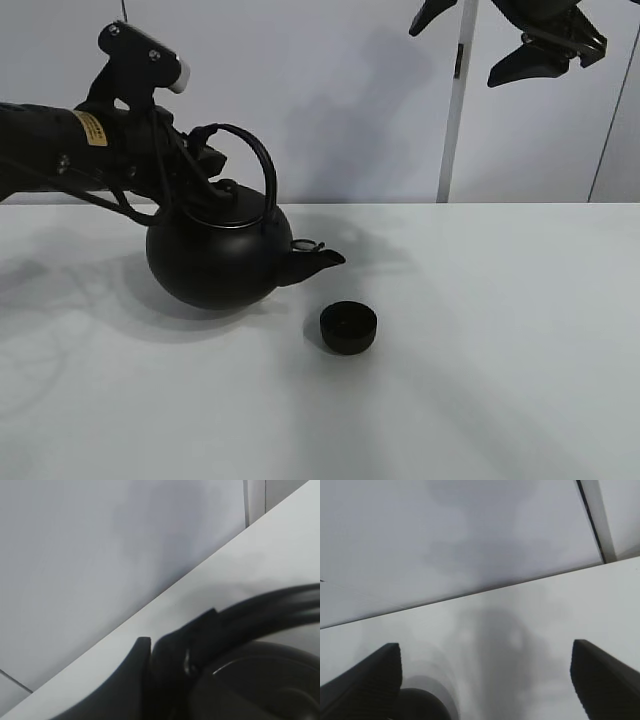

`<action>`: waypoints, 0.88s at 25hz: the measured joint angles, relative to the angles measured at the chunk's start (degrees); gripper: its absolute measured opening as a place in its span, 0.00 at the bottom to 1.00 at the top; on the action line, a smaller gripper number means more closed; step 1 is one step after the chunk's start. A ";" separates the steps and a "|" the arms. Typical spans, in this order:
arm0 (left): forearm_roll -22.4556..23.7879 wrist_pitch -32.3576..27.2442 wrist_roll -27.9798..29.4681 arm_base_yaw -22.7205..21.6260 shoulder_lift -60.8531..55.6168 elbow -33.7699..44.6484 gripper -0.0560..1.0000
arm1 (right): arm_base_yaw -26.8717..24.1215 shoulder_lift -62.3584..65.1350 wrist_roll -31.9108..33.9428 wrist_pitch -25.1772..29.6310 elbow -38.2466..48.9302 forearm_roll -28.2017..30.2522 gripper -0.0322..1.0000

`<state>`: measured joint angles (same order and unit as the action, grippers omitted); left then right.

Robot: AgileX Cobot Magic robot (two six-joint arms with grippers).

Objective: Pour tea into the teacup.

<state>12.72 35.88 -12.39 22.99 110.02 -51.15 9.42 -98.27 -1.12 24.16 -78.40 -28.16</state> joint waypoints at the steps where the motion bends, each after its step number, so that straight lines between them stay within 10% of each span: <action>1: 0.00 0.00 -0.15 0.00 0.00 0.00 0.14 | 0.00 0.00 0.00 -0.05 0.00 0.00 0.64; 22: 0.00 -3.08 -2.18 0.00 0.10 -1.28 0.14 | 0.00 0.00 0.00 -0.10 0.00 0.00 0.64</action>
<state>12.72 32.80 -14.57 22.99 110.13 -52.43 9.42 -98.27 -1.12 24.06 -78.40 -28.16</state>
